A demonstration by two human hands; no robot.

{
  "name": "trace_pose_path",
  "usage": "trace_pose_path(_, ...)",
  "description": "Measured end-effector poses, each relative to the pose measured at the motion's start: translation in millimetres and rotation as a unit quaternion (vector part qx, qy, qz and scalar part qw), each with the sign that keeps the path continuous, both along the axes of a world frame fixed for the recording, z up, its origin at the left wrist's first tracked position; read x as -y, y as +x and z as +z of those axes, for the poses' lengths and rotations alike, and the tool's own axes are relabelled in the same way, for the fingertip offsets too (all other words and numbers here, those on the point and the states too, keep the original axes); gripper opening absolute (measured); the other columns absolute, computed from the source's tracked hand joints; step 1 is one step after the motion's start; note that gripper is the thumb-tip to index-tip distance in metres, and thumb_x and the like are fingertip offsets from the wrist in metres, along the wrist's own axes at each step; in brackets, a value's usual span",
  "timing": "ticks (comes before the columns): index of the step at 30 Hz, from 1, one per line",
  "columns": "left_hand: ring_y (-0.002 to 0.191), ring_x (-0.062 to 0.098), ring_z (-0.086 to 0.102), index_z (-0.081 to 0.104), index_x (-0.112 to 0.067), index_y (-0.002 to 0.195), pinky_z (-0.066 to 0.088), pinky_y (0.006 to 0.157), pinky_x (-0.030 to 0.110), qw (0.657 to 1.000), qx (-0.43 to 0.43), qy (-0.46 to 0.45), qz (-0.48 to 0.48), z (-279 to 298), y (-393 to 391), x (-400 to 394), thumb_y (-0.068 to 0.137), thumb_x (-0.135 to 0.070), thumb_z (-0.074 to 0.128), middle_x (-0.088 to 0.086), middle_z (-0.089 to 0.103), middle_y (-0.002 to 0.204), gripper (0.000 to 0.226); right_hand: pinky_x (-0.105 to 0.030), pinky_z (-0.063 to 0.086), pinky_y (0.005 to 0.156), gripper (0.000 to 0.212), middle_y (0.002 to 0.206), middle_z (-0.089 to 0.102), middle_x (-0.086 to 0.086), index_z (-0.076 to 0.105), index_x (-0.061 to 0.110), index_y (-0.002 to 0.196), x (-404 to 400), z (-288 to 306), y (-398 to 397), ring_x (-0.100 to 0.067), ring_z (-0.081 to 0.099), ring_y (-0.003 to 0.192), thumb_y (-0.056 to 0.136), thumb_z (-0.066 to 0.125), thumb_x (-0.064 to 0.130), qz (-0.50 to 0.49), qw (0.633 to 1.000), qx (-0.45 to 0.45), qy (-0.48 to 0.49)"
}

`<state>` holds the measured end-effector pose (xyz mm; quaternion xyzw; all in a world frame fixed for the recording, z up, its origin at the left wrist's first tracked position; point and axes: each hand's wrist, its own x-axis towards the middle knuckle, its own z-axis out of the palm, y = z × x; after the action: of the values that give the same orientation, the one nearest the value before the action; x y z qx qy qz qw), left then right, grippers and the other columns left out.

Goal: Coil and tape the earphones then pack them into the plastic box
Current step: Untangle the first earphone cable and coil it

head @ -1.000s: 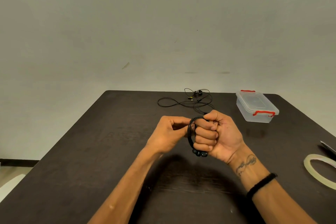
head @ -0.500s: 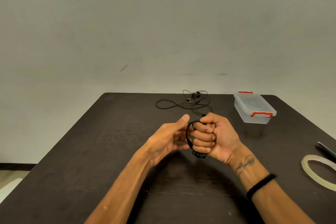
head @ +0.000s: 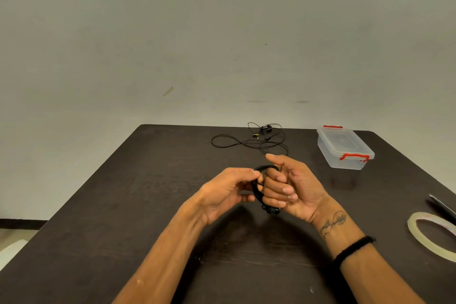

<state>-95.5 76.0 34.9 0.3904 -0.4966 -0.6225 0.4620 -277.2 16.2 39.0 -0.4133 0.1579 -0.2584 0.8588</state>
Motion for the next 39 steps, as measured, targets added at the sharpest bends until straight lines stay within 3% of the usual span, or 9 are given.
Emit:
trace_pose_path(5,0.075,0.010,0.057,0.071,-0.024,0.066,0.043,0.073,0.030,0.997,-0.051,0.022,0.054,0,-1,1,0.101,-0.017,0.053,-0.002,0.065,0.076,0.040,-0.020,0.026,0.033,0.045,0.032,0.032,0.003,0.063,-0.002,0.075,-1,-5,14,-0.005,0.026,0.024,0.102,0.058,0.032,-0.126,0.988,-0.061,-0.069)
trace_pose_path(13,0.086,0.016,0.062,0.067,-0.012,0.091,0.048,0.088,0.033,0.991,-0.120,0.062,0.013,1,8,0,0.085,-0.029,0.074,0.005,0.062,0.090,0.019,-0.021,0.043,0.049,0.023,0.058,0.056,-0.001,0.070,-0.005,0.097,-4,-6,11,-0.004,0.043,0.042,0.100,0.063,0.017,-0.111,0.986,-0.030,-0.118)
trace_pose_path(15,0.099,0.024,0.063,0.067,-0.009,0.102,0.046,0.097,0.038,0.995,-0.085,0.051,0.007,-3,8,0,0.077,-0.023,0.079,0.013,0.063,0.103,0.031,-0.022,0.044,0.050,0.022,0.060,0.055,-0.001,0.073,-0.002,0.096,-3,-7,11,-0.005,0.044,0.044,0.100,0.064,0.018,-0.112,0.984,-0.048,-0.128)
trace_pose_path(17,0.101,0.027,0.064,0.067,-0.016,0.087,0.046,0.101,0.040,0.996,-0.083,0.026,-0.009,-7,8,2,0.070,-0.010,0.077,0.011,0.067,0.099,0.020,-0.021,0.044,0.050,0.023,0.061,0.053,-0.001,0.072,-0.003,0.100,-2,-5,9,-0.005,0.043,0.046,0.100,0.064,0.019,-0.117,0.981,-0.062,-0.142)
trace_pose_path(20,0.092,0.022,0.063,0.062,-0.021,0.077,0.051,0.098,0.037,0.994,-0.104,0.018,-0.030,-10,9,3,0.068,0.008,0.069,0.004,0.064,0.085,0.031,-0.020,0.043,0.050,0.023,0.062,0.053,-0.001,0.072,0.000,0.098,1,-3,4,-0.004,0.042,0.046,0.099,0.066,0.022,-0.123,0.977,-0.076,-0.156)
trace_pose_path(25,0.105,0.038,0.066,0.059,-0.021,0.078,0.047,0.099,0.043,0.997,-0.031,-0.064,0.032,-15,5,8,0.076,0.008,0.064,0.019,0.067,0.104,0.030,-0.021,0.044,0.054,0.021,0.070,0.052,-0.003,0.072,0.001,0.094,1,-4,9,-0.006,0.043,0.052,0.100,0.064,0.020,-0.142,0.976,-0.083,-0.143)
trace_pose_path(31,0.096,0.022,0.070,0.065,-0.020,0.082,0.058,0.098,0.044,0.985,0.049,-0.132,0.097,-17,6,12,0.079,-0.005,0.075,0.011,0.071,0.097,0.018,-0.020,0.040,0.051,0.022,0.067,0.056,0.002,0.067,0.000,0.098,2,-5,10,-0.003,0.037,0.047,0.100,0.063,0.021,-0.142,0.982,-0.077,-0.100)
trace_pose_path(34,0.086,0.018,0.062,0.069,-0.027,0.085,0.055,0.094,0.040,0.943,0.206,-0.197,0.172,-18,7,13,0.082,-0.021,0.072,0.003,0.068,0.086,0.008,-0.018,0.040,0.048,0.020,0.066,0.053,0.002,0.071,0.005,0.085,3,-6,11,-0.003,0.036,0.043,0.096,0.066,0.021,-0.158,0.984,-0.062,-0.060)
trace_pose_path(39,0.072,0.014,0.062,0.069,-0.028,0.097,0.056,0.072,0.041,0.865,0.295,-0.304,0.269,-17,-1,6,0.092,-0.034,0.073,-0.002,0.066,0.078,0.009,-0.019,0.038,0.047,0.019,0.059,0.049,0.004,0.067,0.005,0.086,1,-7,13,-0.003,0.035,0.042,0.096,0.065,0.021,-0.159,0.986,-0.039,-0.017)
